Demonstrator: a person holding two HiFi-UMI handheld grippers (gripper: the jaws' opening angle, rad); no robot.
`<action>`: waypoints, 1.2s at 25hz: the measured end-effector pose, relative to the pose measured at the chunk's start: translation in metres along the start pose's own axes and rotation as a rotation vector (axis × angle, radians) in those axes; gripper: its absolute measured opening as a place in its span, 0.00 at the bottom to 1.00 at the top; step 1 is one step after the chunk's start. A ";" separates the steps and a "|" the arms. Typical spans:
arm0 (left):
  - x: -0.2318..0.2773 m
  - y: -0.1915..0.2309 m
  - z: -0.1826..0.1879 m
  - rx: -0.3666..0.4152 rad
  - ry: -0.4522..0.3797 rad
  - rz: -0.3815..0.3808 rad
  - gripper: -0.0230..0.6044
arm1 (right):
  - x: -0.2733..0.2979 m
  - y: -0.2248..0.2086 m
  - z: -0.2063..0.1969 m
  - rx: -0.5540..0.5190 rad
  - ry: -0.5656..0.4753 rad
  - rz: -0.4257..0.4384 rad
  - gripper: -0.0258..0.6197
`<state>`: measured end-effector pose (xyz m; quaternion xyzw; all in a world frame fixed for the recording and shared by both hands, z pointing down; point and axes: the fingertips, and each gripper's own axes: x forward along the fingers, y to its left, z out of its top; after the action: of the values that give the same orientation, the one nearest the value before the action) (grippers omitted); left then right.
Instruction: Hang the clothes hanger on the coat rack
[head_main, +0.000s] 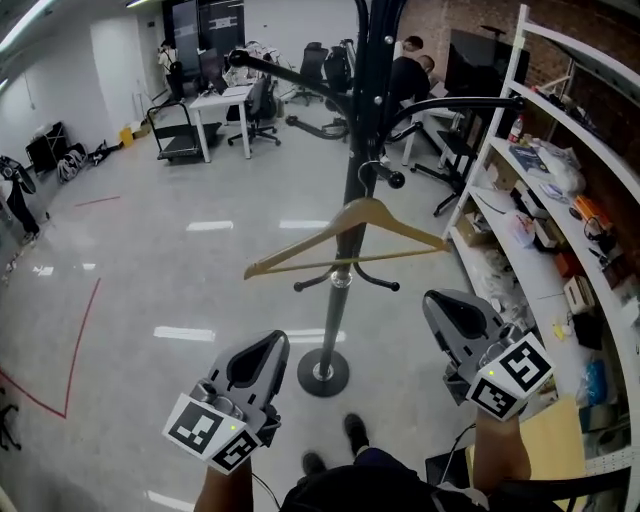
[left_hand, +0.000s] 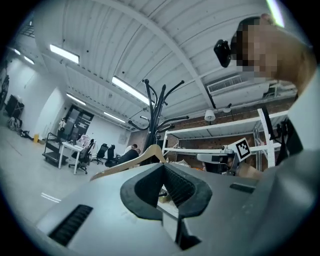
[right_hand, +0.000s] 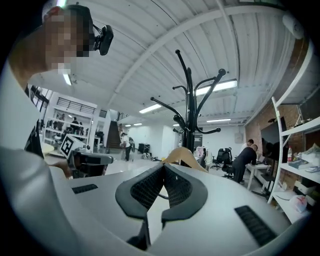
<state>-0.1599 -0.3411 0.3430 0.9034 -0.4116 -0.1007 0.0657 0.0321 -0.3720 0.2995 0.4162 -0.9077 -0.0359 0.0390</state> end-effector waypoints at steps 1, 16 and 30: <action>-0.004 -0.001 -0.004 -0.011 0.002 -0.008 0.04 | -0.004 0.005 -0.004 0.007 0.009 -0.008 0.05; -0.054 -0.078 -0.007 -0.012 -0.016 -0.024 0.04 | -0.095 0.037 0.000 0.043 -0.030 0.003 0.05; -0.109 -0.232 -0.057 -0.013 0.120 0.071 0.04 | -0.250 0.048 -0.047 0.180 -0.036 0.074 0.05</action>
<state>-0.0467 -0.1055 0.3652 0.8922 -0.4382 -0.0467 0.0995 0.1636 -0.1525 0.3402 0.3833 -0.9227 0.0399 -0.0138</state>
